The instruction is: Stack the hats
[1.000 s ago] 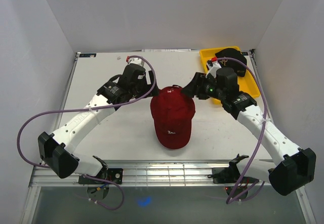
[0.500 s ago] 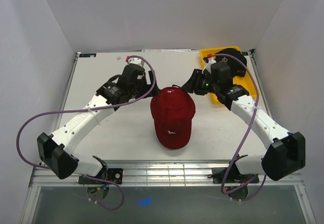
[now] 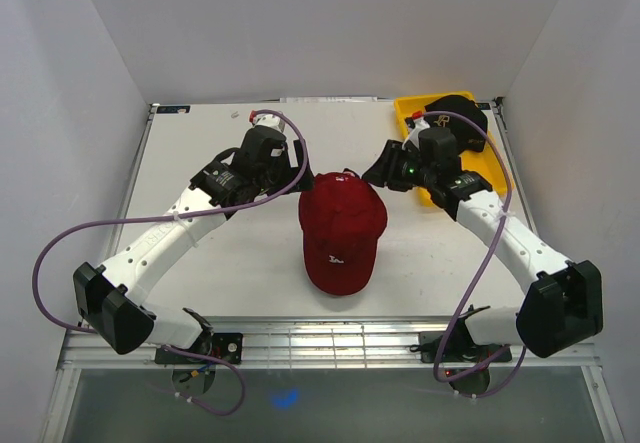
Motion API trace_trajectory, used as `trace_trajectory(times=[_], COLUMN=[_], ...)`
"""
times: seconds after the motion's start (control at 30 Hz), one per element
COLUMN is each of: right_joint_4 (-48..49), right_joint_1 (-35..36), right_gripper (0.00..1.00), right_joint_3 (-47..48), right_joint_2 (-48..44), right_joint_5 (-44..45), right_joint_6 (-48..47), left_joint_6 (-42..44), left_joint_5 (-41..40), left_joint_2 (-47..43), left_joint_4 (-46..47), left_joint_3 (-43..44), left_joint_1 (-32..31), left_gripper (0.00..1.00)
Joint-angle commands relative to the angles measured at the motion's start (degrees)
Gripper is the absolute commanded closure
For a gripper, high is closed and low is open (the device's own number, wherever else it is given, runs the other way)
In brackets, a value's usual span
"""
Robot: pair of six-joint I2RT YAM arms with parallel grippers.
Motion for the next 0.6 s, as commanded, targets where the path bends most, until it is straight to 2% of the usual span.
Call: trace_trajectory(times=[0.0, 0.13, 0.3, 0.4, 0.57], right_joint_4=[-1.9, -3.5, -7.4, -9.5, -10.0], right_joint_1=[-1.5, -2.9, -5.4, -10.8, -23.1], right_gripper=[0.50, 0.42, 0.40, 0.39, 0.37], right_joint_3=[0.7, 3.4, 8.4, 11.9, 18.3], right_joint_2=[-2.0, -3.8, -3.9, -1.2, 8.9], right_joint_5=[2.2, 2.3, 7.6, 8.8, 8.8], right_joint_6=[-2.0, -2.0, -3.5, -4.7, -3.7], left_joint_6=[1.3, 2.0, 3.0, 3.9, 5.1], left_joint_5=[-0.4, -0.9, -2.4, -3.9, -3.8], left_joint_2=[-2.2, -2.5, -3.2, -3.6, -2.8], left_joint_4=[-0.2, -0.3, -1.0, -1.1, -0.3], left_joint_3=[1.6, 2.0, 3.3, 3.7, 4.1], left_joint_1=[-0.2, -0.2, -0.2, -0.2, -0.2], left_gripper=[0.02, 0.02, 0.02, 0.02, 0.02])
